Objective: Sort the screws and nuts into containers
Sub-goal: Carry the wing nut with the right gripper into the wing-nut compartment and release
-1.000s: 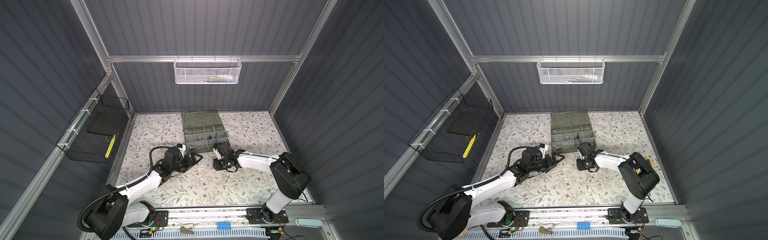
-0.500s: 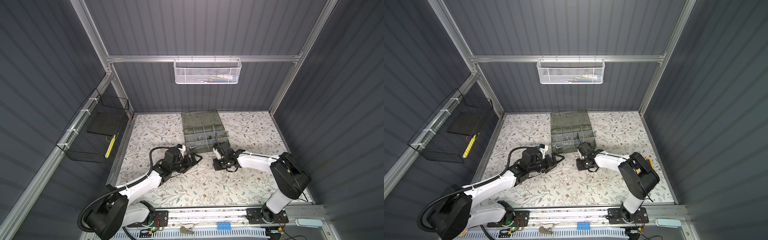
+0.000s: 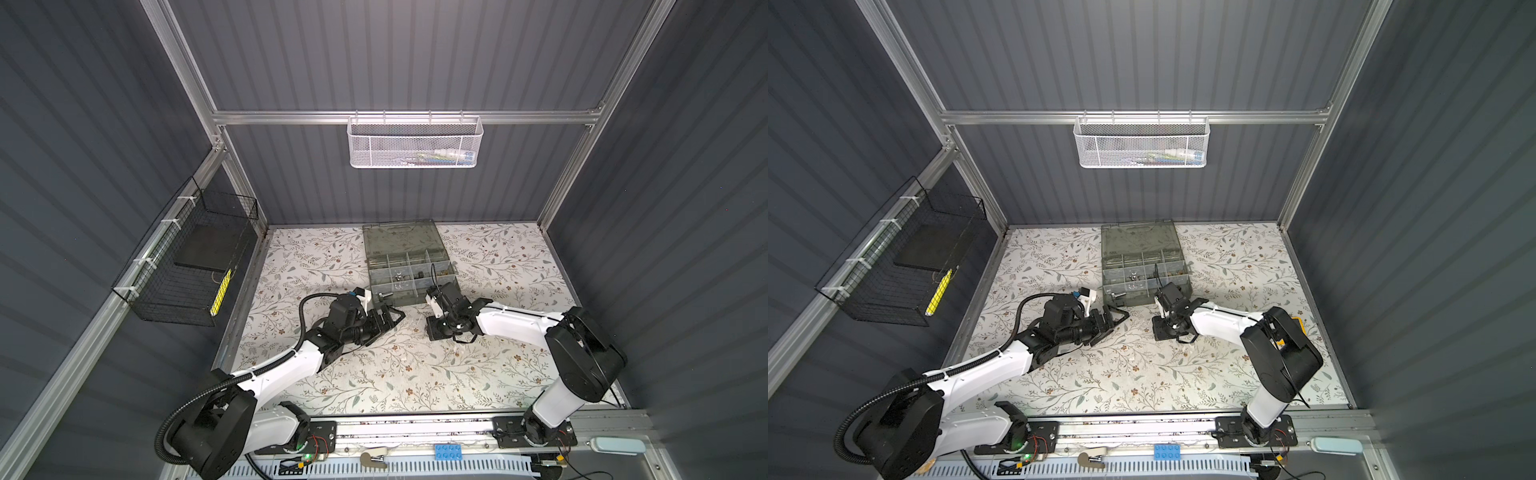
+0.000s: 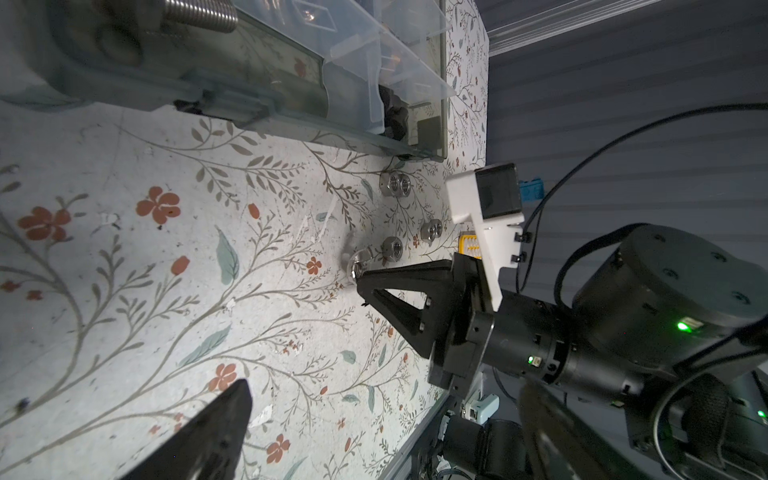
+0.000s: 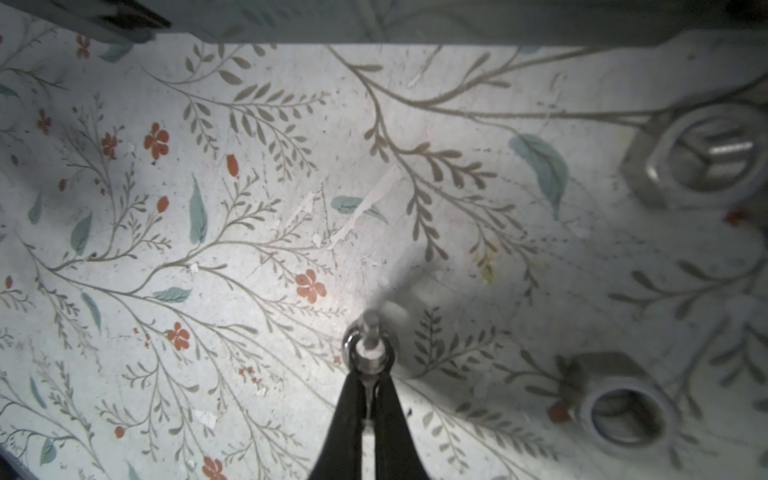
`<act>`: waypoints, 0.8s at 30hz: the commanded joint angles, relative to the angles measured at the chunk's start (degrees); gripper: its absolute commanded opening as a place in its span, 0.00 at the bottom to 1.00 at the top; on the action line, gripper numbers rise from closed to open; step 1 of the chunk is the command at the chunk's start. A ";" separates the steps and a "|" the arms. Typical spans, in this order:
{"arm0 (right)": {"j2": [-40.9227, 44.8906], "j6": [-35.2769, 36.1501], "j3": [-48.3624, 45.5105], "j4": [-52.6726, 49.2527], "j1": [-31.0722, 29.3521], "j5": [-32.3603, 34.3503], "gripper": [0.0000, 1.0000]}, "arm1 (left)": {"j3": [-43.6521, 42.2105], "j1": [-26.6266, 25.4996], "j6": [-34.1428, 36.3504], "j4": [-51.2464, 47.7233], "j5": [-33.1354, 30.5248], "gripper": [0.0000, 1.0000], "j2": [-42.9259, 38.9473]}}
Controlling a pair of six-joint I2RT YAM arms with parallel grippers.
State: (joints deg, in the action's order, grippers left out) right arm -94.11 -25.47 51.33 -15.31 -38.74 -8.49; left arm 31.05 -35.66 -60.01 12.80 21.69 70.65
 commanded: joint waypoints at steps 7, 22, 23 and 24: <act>3.13 -3.05 5.96 -0.44 0.42 -4.35 0.06 | 2.51 -0.02 0.96 -0.97 -0.86 1.00 -1.57; -5.06 -12.12 19.48 5.27 7.34 -19.48 0.06 | 6.90 0.83 1.21 -1.72 -4.69 1.00 -1.16; -6.20 -12.92 20.54 5.82 7.68 -20.20 0.06 | 7.20 1.07 1.22 -1.72 -5.04 1.00 -1.20; -7.29 -13.67 21.48 6.45 7.94 -20.78 0.06 | 7.54 1.27 1.40 -1.72 -5.21 1.00 -1.11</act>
State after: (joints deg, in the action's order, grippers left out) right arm -99.02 -35.99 70.41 -11.11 -31.38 -25.19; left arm 36.29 -35.05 -59.99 11.62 18.46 70.61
